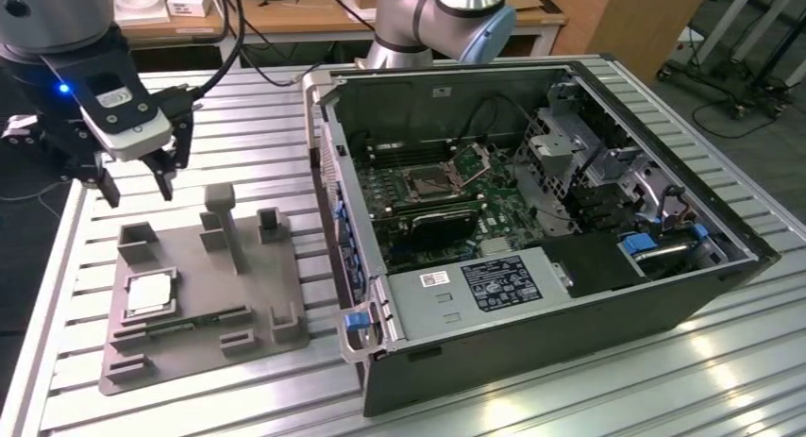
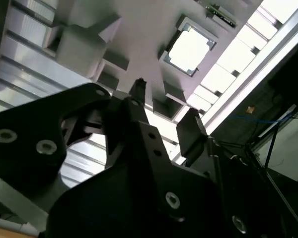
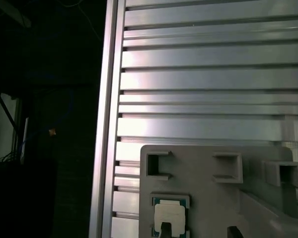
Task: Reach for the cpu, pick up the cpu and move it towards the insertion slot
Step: 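Reach for the cpu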
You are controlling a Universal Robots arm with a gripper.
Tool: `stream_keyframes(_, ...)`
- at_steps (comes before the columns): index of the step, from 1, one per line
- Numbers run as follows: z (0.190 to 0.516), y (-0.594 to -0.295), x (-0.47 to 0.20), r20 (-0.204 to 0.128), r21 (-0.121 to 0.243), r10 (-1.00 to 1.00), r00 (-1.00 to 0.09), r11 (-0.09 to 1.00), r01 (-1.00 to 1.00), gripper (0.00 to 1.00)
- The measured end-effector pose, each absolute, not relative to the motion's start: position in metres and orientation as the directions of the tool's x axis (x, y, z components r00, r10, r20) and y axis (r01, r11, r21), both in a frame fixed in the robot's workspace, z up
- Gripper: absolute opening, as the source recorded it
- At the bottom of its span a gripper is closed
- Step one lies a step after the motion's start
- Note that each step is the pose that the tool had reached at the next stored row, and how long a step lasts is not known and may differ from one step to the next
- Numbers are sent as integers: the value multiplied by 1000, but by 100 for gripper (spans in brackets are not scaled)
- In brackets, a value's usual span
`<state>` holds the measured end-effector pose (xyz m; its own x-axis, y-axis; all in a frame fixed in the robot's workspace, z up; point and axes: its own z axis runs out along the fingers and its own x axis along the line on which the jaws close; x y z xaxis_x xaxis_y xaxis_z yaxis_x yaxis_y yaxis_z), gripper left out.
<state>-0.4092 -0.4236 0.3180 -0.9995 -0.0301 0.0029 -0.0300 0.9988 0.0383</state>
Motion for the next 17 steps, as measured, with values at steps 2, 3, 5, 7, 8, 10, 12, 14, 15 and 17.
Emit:
stream_keyframes(2, 314, -425, -412, 3, 38, -31, -1000, 999, -31, 58)
stream_keyframes(3, 313, -426, -414, 3, 38, -32, -999, 999, -31, 64)
stream_keyframes(5, 309, -428, -417, 3, 38, -33, -999, 999, -33, 71)
stream_keyframes(7, 305, -431, -421, 3, 39, -36, -999, 999, -35, 71)
stream_keyframes(8, 303, -432, -423, 3, 39, -36, -999, 999, -36, 71)
stream_keyframes(10, 300, -433, -426, 3, 41, -37, -999, 998, -37, 71)
stream_keyframes(12, 299, -433, -427, 3, 42, -39, -999, 998, -39, 71)
stream_keyframes(14, 299, -433, -428, 3, 42, -39, -999, 998, -39, 71)
stream_keyframes(15, 299, -433, -428, 3, 42, -39, -999, 998, -39, 71)
stream_keyframes(17, 299, -433, -428, 3, 42, -39, -999, 998, -39, 71)
